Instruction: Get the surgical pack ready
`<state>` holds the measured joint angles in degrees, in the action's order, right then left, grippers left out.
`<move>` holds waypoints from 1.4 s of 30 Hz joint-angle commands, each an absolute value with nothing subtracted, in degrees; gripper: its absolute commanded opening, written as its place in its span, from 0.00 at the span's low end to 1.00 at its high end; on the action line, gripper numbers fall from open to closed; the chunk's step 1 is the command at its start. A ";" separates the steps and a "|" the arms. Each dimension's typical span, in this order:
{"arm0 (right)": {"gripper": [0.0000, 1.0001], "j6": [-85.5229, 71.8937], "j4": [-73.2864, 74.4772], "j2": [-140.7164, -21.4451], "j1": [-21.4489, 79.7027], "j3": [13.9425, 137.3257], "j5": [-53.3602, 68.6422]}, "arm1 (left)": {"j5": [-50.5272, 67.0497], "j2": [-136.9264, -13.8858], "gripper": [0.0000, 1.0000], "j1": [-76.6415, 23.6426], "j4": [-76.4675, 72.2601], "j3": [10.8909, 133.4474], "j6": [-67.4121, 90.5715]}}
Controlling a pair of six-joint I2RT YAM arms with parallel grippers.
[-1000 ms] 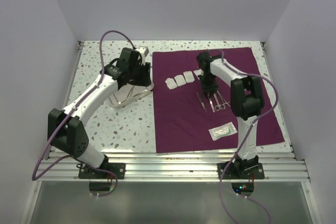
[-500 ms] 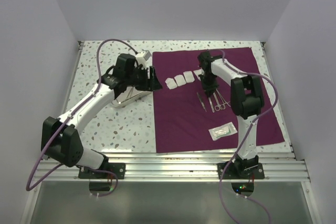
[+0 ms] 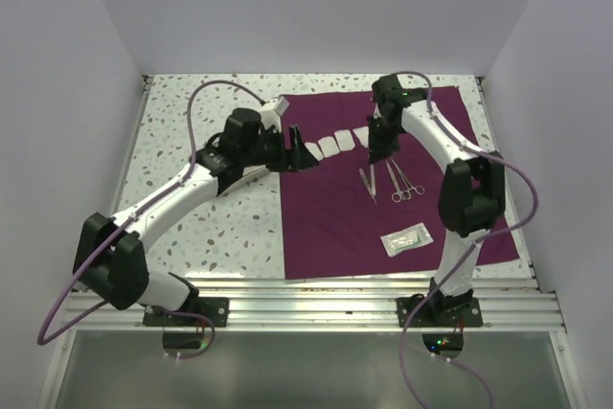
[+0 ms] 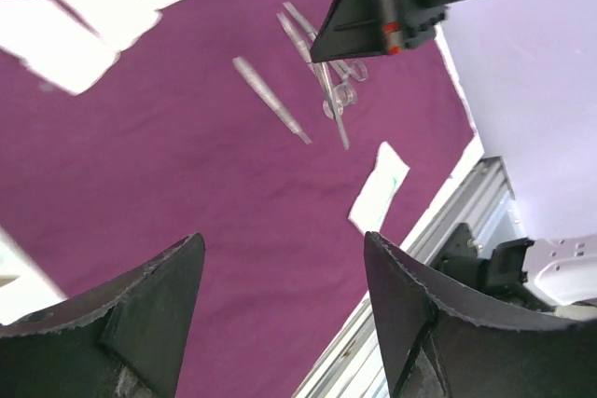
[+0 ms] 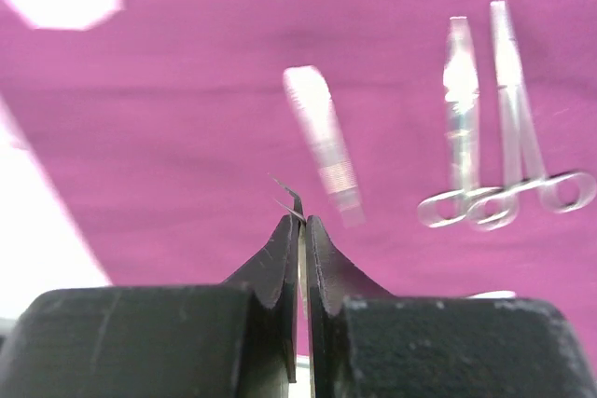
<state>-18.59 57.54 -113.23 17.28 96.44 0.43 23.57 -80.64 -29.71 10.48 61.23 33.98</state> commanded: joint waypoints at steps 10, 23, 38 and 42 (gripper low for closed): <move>0.00 -42.80 45.71 -92.81 25.75 92.29 10.72 | 17.49 -90.96 0.76 -37.62 3.43 70.48 37.35; 0.00 -42.72 44.29 -93.52 27.86 91.32 11.08 | 17.93 -90.45 0.72 -36.66 5.88 69.44 37.71; 0.00 -42.80 44.91 -94.74 28.74 89.82 7.47 | 17.93 -87.19 0.79 -33.93 4.13 68.20 39.03; 0.00 -43.42 45.09 -95.18 28.83 90.35 7.21 | 19.60 -87.45 0.77 -34.10 3.78 68.20 38.41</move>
<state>-42.46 45.76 -94.83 28.56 88.36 8.38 17.54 -89.10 -33.89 6.87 68.34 38.44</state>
